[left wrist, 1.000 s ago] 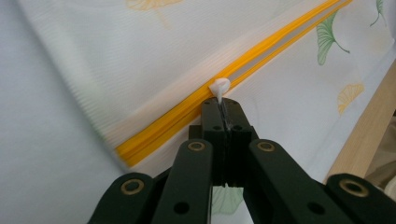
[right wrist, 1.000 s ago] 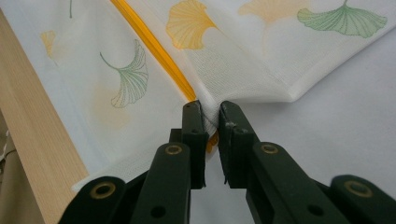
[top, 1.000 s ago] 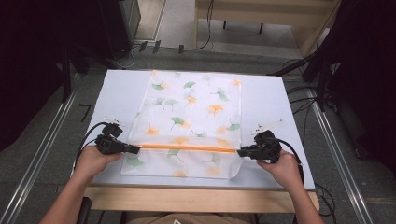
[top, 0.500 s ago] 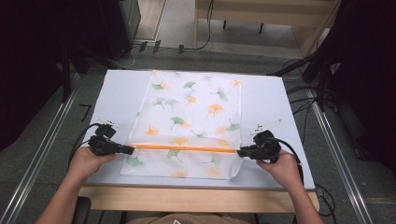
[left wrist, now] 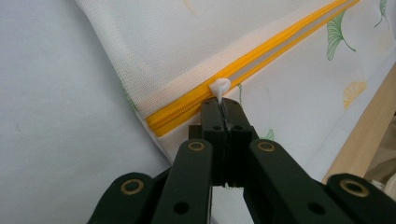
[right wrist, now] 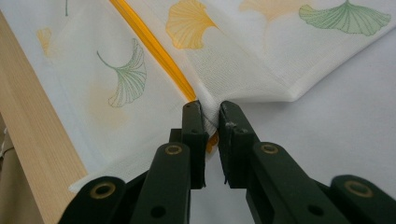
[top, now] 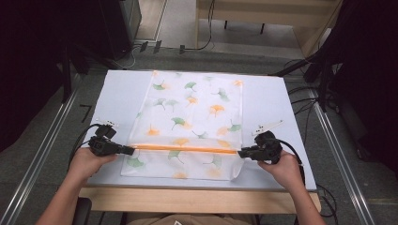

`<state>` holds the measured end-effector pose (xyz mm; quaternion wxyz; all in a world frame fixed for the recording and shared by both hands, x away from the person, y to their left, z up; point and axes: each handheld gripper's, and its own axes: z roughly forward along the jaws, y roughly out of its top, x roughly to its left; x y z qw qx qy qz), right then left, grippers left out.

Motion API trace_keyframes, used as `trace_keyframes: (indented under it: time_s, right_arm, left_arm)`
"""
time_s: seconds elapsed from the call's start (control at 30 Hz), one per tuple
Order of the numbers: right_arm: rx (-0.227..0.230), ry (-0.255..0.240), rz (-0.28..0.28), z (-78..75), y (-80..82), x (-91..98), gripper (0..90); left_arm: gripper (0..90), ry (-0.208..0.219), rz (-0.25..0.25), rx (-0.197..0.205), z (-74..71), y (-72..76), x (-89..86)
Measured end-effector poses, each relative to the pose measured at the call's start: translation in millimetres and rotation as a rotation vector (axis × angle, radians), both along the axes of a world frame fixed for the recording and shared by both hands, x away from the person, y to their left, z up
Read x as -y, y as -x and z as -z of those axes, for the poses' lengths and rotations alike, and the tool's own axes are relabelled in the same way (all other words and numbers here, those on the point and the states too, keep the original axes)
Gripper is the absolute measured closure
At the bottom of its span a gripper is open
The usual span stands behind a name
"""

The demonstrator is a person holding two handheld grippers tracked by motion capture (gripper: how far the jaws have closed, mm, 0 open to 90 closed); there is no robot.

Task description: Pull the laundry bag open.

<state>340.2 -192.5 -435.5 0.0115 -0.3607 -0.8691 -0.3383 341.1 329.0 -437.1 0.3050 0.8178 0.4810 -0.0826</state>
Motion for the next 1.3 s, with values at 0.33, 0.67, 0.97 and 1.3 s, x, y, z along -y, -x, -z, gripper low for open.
trace_keyframes:
  time_s: [0.33, 0.67, 0.97, 1.3]
  right_arm:
    - [-0.003, 0.000, -0.002, 0.1, 0.1, -0.2, 83.1]
    - [-0.004, 0.002, -0.004, 0.6, -0.2, 0.3, 83.0]
    - [-0.020, 0.022, 0.000, 3.5, -1.1, -0.9, 82.8]
    - [-0.020, 0.036, 0.011, 12.3, -6.0, 1.9, 81.3]
  left_arm:
    - [90.0, -0.001, -0.001, -0.001, 0.2, -0.1, -0.6]
    - [90.0, -0.068, -0.058, -0.005, 3.6, 1.7, -21.2]
    - [90.0, -0.012, -0.061, -0.013, 3.5, 4.6, -28.5]
    - [90.0, -0.014, -0.052, -0.015, 4.1, 5.2, -22.7]
